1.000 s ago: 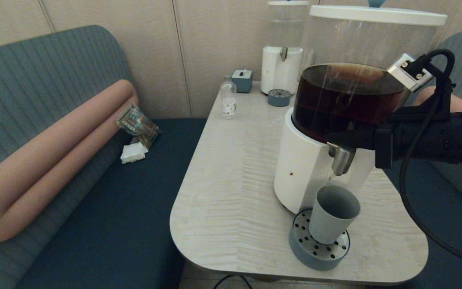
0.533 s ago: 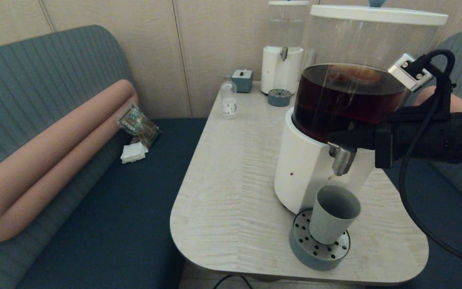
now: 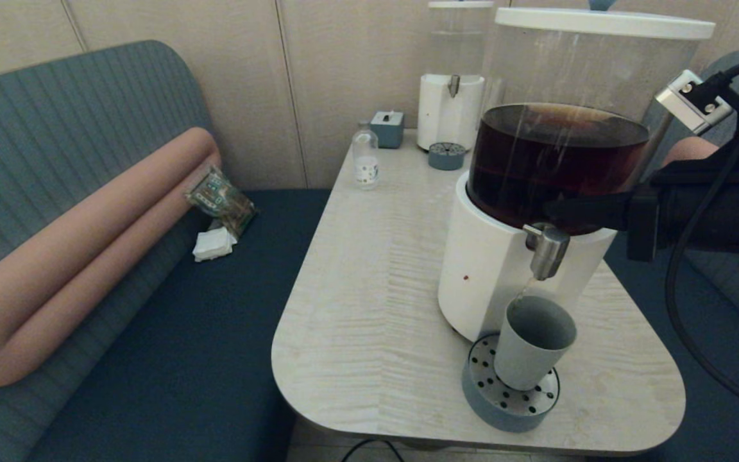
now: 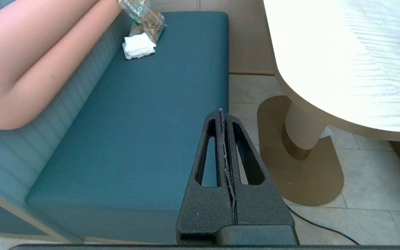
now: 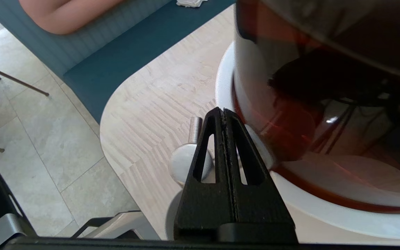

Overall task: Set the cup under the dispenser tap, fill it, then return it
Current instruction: Turn on the faucet, then turn off the faucet

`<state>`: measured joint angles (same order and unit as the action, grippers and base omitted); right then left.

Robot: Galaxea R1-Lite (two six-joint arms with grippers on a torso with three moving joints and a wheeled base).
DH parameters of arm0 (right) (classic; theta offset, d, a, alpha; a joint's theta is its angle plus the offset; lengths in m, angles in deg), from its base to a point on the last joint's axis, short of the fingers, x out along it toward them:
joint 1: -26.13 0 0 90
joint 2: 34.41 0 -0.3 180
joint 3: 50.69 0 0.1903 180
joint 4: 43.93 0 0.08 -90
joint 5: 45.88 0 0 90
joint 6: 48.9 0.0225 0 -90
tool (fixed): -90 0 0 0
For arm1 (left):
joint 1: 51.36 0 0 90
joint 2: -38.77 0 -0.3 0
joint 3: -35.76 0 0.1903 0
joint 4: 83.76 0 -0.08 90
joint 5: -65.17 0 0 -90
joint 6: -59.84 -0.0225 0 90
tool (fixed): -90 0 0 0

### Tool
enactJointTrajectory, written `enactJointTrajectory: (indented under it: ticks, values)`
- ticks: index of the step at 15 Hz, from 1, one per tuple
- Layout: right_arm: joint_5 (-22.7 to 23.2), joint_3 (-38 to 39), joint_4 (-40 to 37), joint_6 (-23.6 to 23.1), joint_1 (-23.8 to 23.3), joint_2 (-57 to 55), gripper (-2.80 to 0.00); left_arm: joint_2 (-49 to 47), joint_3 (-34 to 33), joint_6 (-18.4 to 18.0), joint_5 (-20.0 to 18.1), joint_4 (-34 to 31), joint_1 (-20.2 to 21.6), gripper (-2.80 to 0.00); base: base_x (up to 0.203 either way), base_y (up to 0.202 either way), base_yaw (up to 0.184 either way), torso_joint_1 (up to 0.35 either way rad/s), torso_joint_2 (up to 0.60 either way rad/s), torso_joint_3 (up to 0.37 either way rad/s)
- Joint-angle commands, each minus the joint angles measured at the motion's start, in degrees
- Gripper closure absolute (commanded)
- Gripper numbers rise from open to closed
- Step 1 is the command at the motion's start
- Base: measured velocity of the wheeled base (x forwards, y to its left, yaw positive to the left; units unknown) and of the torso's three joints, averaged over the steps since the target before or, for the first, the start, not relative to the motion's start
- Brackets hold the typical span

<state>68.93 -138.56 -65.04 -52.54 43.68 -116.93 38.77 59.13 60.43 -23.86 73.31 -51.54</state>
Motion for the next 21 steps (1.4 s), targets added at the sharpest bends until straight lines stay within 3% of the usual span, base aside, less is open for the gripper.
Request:
enactJointTrajectory:
  ticks: [1, 5, 13, 16, 21]
  values:
    - [0.2, 0.2, 0.1, 0.0, -0.2, 1.0, 0.00, -0.1, 0.0, 0.0, 0.1, 0.0, 0.0, 0.00, 0.000, 0.000, 0.000, 0.000, 0.00, 0.000]
    - [0.1, 1.8, 0.1, 0.0, -1.3, 3.1, 0.00, -0.1, 0.0, 0.0, 0.0, 0.0, -0.1, 0.00, 0.000, 0.000, 0.000, 0.000, 0.00, 0.000]
    - [-0.7, 11.6, -1.3, -0.1, -10.5, 22.7, 0.00, -0.1, 0.0, 0.0, 0.0, 0.0, -0.1, 0.00, 0.000, 0.000, 0.000, 0.000, 0.00, 0.000]
    - [-1.1, 15.0, -6.4, 0.2, -13.4, 32.4, 0.00, -0.1, 0.0, 0.0, 0.1, 0.0, 0.0, 0.00, 0.000, 0.000, 0.000, 0.000, 0.00, 0.000]
    - [-5.5, 16.1, -15.4, 1.2, -17.5, 48.0, 0.00, -0.1, 0.0, 0.0, 0.1, 0.0, 0.0, 0.00, 0.000, 0.000, 0.000, 0.000, 0.00, 0.000]
